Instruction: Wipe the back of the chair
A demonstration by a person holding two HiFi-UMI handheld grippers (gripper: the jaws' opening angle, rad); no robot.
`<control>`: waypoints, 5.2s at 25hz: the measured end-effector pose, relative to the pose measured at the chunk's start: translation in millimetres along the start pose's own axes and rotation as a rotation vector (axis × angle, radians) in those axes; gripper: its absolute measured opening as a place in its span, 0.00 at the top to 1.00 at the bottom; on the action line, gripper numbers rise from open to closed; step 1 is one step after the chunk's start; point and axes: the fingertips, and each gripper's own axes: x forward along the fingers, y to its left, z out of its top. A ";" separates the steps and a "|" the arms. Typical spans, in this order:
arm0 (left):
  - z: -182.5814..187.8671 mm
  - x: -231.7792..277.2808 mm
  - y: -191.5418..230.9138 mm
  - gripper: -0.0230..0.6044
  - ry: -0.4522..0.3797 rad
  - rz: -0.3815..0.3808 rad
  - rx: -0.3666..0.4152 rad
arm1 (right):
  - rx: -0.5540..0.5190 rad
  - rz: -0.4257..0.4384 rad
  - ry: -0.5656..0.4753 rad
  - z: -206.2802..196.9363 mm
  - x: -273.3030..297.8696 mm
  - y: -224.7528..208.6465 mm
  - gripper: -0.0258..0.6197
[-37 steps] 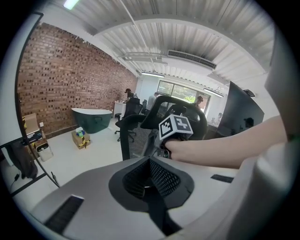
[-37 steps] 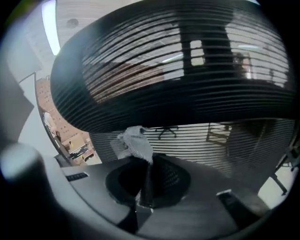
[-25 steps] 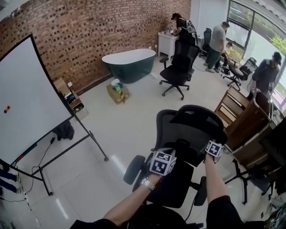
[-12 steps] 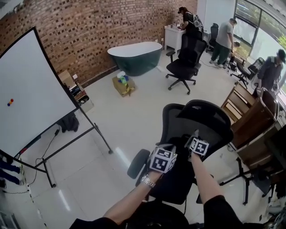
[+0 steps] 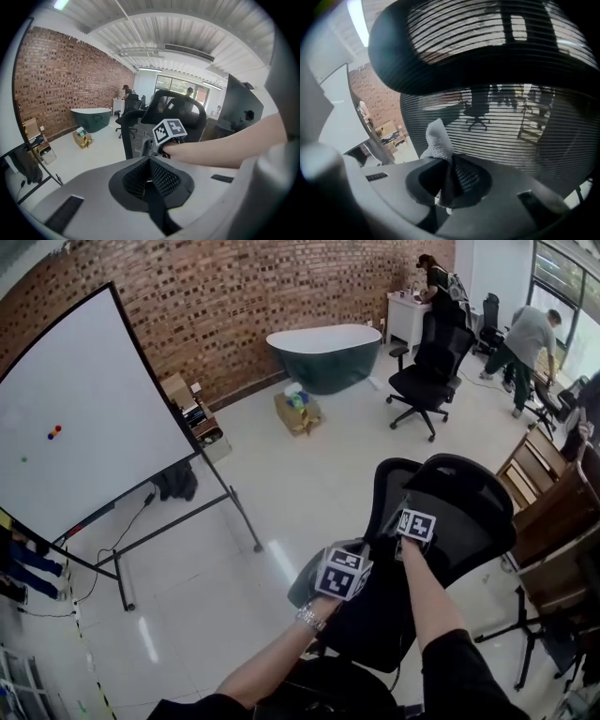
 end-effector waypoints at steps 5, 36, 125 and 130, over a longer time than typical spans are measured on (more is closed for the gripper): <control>9.5 9.3 0.9 0.96 -0.039 -0.012 -0.022 | 0.039 -0.067 -0.027 -5.8 -25.4 -69.4 0.93; 9.1 -1.4 -28.9 0.96 -0.027 -0.002 0.015 | -0.109 -0.004 0.025 -56.0 18.5 11.3 0.93; -68.5 -44.8 -135.6 0.96 0.008 -0.248 0.070 | 0.091 -0.083 -0.138 -175.6 -345.5 22.1 0.94; -97.1 -90.5 -146.5 0.96 0.001 -0.215 0.112 | 0.081 -0.031 -0.170 -207.4 -369.5 49.4 0.93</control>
